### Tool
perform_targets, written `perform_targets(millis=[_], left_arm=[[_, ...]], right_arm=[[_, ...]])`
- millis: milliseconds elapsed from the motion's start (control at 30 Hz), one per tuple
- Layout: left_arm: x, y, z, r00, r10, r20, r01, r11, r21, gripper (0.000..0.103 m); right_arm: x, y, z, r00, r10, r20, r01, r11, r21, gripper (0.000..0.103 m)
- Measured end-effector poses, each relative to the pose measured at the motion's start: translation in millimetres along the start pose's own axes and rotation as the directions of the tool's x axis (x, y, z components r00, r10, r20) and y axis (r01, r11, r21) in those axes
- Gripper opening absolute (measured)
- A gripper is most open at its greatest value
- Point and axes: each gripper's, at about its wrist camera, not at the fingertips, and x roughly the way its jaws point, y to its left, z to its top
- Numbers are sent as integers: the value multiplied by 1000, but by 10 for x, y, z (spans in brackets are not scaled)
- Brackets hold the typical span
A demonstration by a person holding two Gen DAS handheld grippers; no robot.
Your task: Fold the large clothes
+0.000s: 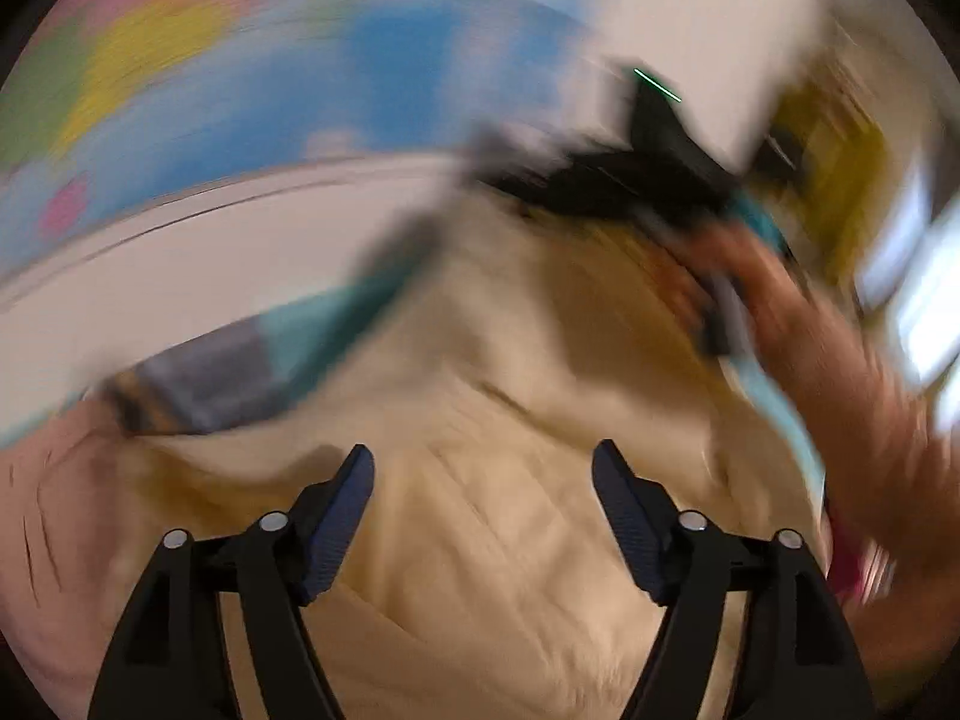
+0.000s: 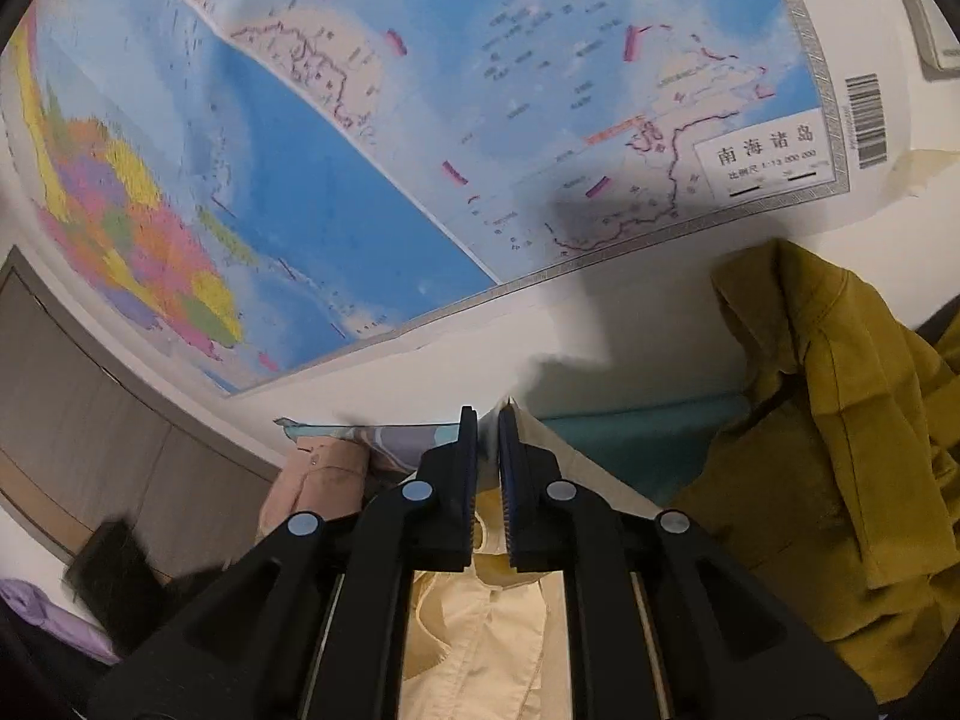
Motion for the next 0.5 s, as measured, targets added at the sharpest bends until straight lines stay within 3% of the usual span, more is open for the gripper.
perform_targets(millis=[67, 133, 167, 233, 300, 367, 400, 500], left_arm=[[243, -237, -12, 994, 44, -99, -34, 995, 95, 75], [487, -259, 72, 983, 61, -172, -47, 995, 85, 70], [586, -223, 124, 980, 66, -190, -53, 996, 72, 63], [829, -16, 322, 971, 118, -208, -123, 992, -7, 54], [884, 276, 544, 969, 179, -168, -200, 973, -117, 51], [808, 562, 712, 975, 203, -86, -218, 946, -240, 53], [750, 771, 766, 977, 209, -48, -213, 913, -349, 61], [742, 1156, 644, 990, 117, -74, -138, 801, -582, 63]], right_arm=[[41, 34, 11, 1000, -8, 6, 8, 1000, -8, 9], [27, 33, -11, 1000, -5, 9, 5, 1000, 1, 9], [-11, 35, -16, 1000, -8, 16, 8, 1000, -4, 10], [-132, 47, -19, 1000, -14, 25, 14, 1000, -22, 18], [-373, 90, -86, 998, -15, 55, 18, 998, -62, 40], [-591, 129, -170, 998, -4, 67, 10, 995, -101, 49], [-773, 148, -280, 998, -11, 62, 20, 990, -142, 56], [-1181, 150, -664, 997, -70, 37, 76, 970, -231, 79]])
